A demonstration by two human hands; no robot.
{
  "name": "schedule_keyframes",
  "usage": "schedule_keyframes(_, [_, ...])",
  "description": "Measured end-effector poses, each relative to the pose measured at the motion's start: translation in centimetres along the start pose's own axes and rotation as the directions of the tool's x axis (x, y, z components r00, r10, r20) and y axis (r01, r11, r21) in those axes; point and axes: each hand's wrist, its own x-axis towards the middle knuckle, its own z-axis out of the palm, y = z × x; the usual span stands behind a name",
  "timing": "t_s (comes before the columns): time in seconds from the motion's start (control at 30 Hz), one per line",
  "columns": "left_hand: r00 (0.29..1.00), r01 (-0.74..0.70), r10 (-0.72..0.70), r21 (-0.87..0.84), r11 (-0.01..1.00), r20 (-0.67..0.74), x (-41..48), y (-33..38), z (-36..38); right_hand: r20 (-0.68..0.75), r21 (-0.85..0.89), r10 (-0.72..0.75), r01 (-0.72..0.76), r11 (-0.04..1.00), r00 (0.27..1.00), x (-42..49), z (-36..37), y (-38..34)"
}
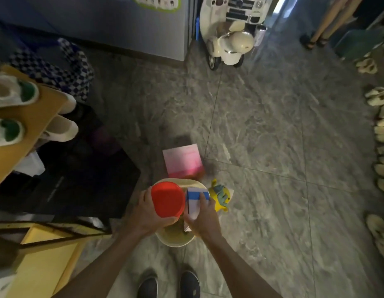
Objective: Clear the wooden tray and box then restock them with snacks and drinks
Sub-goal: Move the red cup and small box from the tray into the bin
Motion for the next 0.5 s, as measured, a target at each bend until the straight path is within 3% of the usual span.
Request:
schedule_keyframes(0.13, [1.000,0.026,-0.026,0.010,1.000,-0.012,2.0,-1.6,1.8,-0.010,0.017,-0.003,0.003,1.000,1.000,2.1,2.4,0.7])
schedule_keyframes(0.3, [0.998,0.002,0.004,-0.107,0.994,0.060,0.8,-0.6,1.0,-0.013,0.000,-0.002,0.002,1.000,1.000,2.1,3.7,1.4])
schedule_keyframes(0.5, [0.991,-0.083,0.096,-0.128,0.988,0.093,-2.4,0.1,-3.4,-0.035,-0.055,0.020,-0.022,0.998,0.999,-1.3,-0.3,-1.3])
